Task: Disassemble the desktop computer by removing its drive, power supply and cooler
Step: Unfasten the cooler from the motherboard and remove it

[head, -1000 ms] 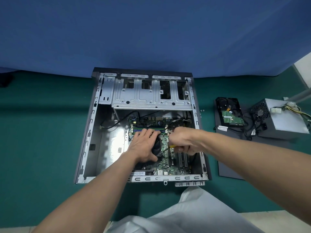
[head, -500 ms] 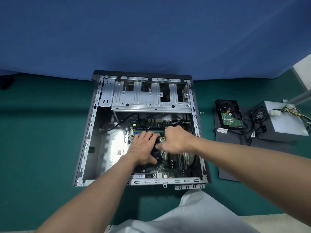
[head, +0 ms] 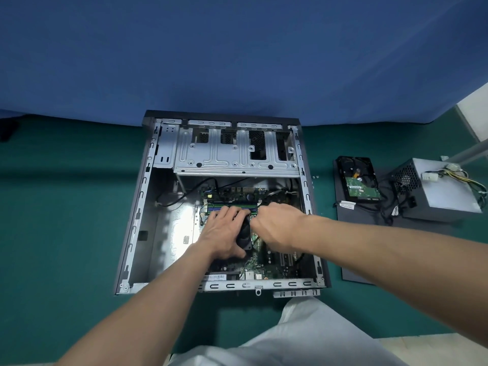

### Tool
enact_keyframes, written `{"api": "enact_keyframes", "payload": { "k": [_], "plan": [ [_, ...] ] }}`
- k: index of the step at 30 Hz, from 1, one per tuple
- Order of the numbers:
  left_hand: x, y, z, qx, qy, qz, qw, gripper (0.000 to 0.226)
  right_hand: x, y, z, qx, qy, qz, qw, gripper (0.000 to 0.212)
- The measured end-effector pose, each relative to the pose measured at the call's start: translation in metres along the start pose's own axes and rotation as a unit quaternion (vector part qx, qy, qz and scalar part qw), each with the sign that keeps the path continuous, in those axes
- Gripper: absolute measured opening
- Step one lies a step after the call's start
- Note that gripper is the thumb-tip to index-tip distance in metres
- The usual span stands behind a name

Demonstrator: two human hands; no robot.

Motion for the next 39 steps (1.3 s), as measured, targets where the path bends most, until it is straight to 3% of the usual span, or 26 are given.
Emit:
{"api": "enact_keyframes", "payload": {
  "k": [2,3,5,6,7,8,10,12,13,15,17,18,20,21,22,24,25,26,27,29,31,33,34,36,38,39],
  "plan": [
    [0.000,0.000,0.000,0.000,0.002,-0.001,1.000,0.103,-0.005,0.026,-0.011,-0.188,-0.027,-0.116,0.975,0.026],
    [-0.001,0.000,0.000,0.000,0.000,-0.002,1.000,0.104,-0.003,0.041,-0.024,-0.297,-0.050,-0.192,0.934,0.028],
    [-0.001,0.000,-0.002,0.002,-0.002,-0.002,1.000,0.106,0.011,0.052,-0.058,-0.471,-0.126,-0.323,0.811,0.021],
    [-0.001,-0.001,-0.002,0.005,-0.004,0.000,1.000,0.107,0.019,0.048,-0.069,-0.507,-0.173,-0.352,0.767,0.017],
    [-0.001,-0.001,-0.002,0.007,-0.006,0.000,1.000,0.107,0.022,0.045,-0.075,-0.517,-0.199,-0.356,0.753,0.016],
    [-0.001,-0.001,-0.002,0.010,-0.006,0.001,1.000,0.107,0.021,0.044,-0.076,-0.506,-0.203,-0.348,0.763,0.016],
    [-0.001,-0.001,-0.002,0.009,-0.005,0.002,1.000,0.107,0.012,0.044,-0.062,-0.402,-0.165,-0.294,0.851,0.015],
    [-0.001,0.000,-0.001,0.007,-0.006,0.002,1.000,0.107,0.004,0.031,-0.036,-0.176,-0.119,-0.186,0.959,0.013],
    [0.000,0.000,-0.001,0.006,-0.008,0.002,1.000,0.107,0.002,0.017,-0.025,-0.047,-0.096,-0.120,0.987,0.012],
    [0.000,0.001,0.000,0.003,-0.006,0.001,1.000,0.105,0.001,-0.012,-0.017,0.140,-0.066,0.007,0.988,0.022],
    [0.001,0.001,0.000,0.003,-0.005,0.001,1.000,0.103,-0.001,-0.024,-0.016,0.185,-0.051,0.055,0.980,0.025],
    [0.001,0.001,0.001,0.005,-0.004,0.002,1.000,0.103,-0.003,-0.023,-0.013,0.144,-0.040,0.043,0.988,0.023],
    [0.001,0.001,0.001,0.009,-0.003,0.001,1.000,0.102,-0.006,0.000,-0.009,-0.042,-0.021,-0.065,0.997,0.014],
    [0.001,0.001,0.002,0.009,-0.002,0.000,1.000,0.102,-0.005,0.019,-0.015,-0.172,-0.028,-0.144,0.974,0.018],
    [0.000,0.001,0.002,0.008,-0.002,0.000,1.000,0.103,0.001,0.036,-0.028,-0.314,-0.043,-0.233,0.919,0.024],
    [-0.001,0.001,0.001,0.008,-0.005,0.002,1.000,0.105,0.021,0.050,-0.068,-0.547,-0.105,-0.382,0.737,0.020],
    [-0.001,0.000,0.000,0.010,-0.005,0.006,1.000,0.106,0.031,0.047,-0.082,-0.592,-0.144,-0.417,0.675,0.019],
    [-0.001,0.000,0.000,0.011,-0.006,0.008,1.000,0.107,0.038,0.044,-0.090,-0.602,-0.177,-0.429,0.649,0.020],
    [-0.001,0.000,0.000,0.013,-0.006,0.009,1.000,0.107,0.041,0.042,-0.093,-0.598,-0.193,-0.429,0.649,0.020],
    [-0.001,-0.001,-0.001,0.012,-0.005,0.009,1.000,0.108,0.035,0.044,-0.086,-0.557,-0.172,-0.407,0.703,0.018],
    [0.000,-0.001,-0.002,0.008,-0.007,0.010,1.000,0.108,0.021,0.044,-0.065,-0.417,-0.130,-0.328,0.837,0.016],
    [-0.001,-0.001,-0.001,0.006,-0.007,0.010,1.000,0.108,0.010,0.031,-0.038,-0.163,-0.093,-0.196,0.962,0.012],
    [-0.001,-0.001,-0.001,0.005,-0.007,0.009,1.000,0.108,0.008,0.018,-0.027,-0.032,-0.070,-0.120,0.990,0.014],
    [-0.001,0.000,-0.001,0.004,-0.008,0.007,1.000,0.108,0.007,-0.009,-0.017,0.147,-0.037,0.019,0.988,0.024],
    [0.000,0.000,0.000,0.004,-0.006,0.005,1.000,0.106,0.004,-0.020,-0.012,0.160,-0.016,0.057,0.985,0.025],
    [0.000,0.000,0.001,0.006,-0.004,0.005,1.000,0.104,0.001,-0.018,-0.006,0.102,-0.004,0.038,0.994,0.021]
  ]
}}
Point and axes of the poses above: each hand's wrist, its own x-axis away from the middle knuckle, its own z-axis out of the back of the hand, y = z × x, the point moved 10 cm from there along -x, towards the middle knuckle, and after that the axes turned 2 degrees about y, right-handed, at the moved point
